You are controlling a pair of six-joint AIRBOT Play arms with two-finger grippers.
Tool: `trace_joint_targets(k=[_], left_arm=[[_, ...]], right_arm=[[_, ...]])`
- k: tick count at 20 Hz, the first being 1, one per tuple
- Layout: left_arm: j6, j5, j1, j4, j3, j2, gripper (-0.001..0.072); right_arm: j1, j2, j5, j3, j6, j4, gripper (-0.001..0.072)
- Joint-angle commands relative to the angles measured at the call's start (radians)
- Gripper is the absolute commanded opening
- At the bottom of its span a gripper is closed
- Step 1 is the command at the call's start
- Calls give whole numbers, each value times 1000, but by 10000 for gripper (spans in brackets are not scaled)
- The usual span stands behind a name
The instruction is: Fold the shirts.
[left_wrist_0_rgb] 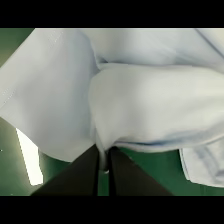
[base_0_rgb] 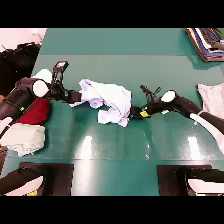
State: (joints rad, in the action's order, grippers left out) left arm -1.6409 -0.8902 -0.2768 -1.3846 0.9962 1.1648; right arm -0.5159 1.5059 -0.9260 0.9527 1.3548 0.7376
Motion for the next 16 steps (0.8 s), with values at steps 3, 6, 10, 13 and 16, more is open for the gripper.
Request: trace_joint_targets(k=[3, 6, 10, 13, 16], left_arm=[[-12, -54, 1, -158, 41, -5, 33], [-39, -90, 1, -338, 132, -60, 32], [-45, -70, 1, -413, 308, -171, 32], [-44, -27, 1, -408, 436, -237, 32], [-33, -17, 1, -405, 544, -288, 32]], right_arm=[[45, -3, -30, 164, 66, 229, 12], [155, -121, -104, 277, 140, 457, 11], [307, -300, -180, 448, 135, 558, 11], [360, -419, -182, 543, 116, 575, 11], [371, -530, -165, 595, 84, 583, 11]])
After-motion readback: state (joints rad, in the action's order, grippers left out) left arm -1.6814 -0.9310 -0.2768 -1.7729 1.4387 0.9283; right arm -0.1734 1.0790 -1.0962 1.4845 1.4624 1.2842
